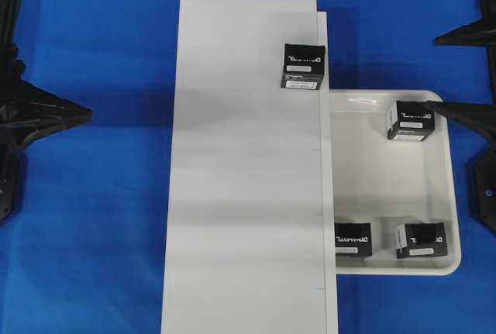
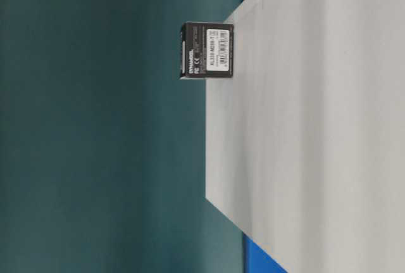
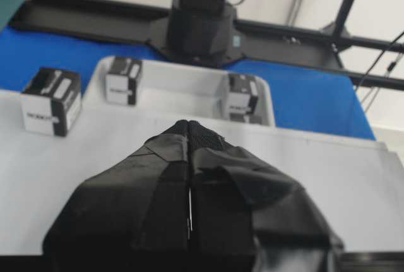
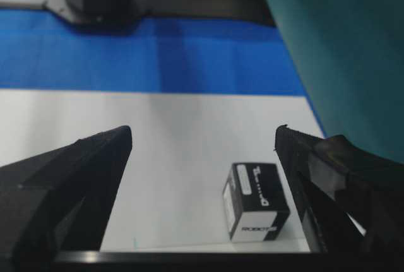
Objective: Place the box from the white plastic tray onto the white base.
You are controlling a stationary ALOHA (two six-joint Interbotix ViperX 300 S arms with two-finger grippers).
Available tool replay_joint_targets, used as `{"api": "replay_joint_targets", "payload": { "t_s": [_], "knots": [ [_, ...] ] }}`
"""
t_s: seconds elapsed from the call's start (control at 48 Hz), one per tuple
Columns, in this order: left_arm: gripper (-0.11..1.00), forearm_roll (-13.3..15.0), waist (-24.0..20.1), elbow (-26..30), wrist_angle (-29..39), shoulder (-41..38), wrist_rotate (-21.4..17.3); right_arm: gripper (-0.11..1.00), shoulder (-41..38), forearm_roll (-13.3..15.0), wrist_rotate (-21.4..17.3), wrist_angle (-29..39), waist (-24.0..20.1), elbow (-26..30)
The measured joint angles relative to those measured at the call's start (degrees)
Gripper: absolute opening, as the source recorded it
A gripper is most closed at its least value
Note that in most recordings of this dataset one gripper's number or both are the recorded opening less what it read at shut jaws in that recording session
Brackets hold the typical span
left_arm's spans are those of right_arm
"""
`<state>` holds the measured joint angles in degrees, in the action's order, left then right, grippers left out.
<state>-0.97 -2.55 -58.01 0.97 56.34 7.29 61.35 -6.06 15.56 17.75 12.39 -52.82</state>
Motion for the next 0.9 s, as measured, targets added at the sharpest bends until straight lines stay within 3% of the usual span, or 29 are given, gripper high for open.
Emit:
{"api": "replay_joint_targets", "payload": {
  "t_s": [0.333, 0.896],
  "knots": [
    [-0.07, 0.0, 0.0, 0.0, -0.4, -1.5, 0.1, 0.98, 6.3, -1.1, -10.3, 0.4, -1.1, -5.0],
    [-0.07, 0.0, 2.0, 0.0, -0.3, -1.1, 0.8, 0.98, 10.1, -1.1, -11.8, 0.8, -1.8, -8.1]
  ]
}}
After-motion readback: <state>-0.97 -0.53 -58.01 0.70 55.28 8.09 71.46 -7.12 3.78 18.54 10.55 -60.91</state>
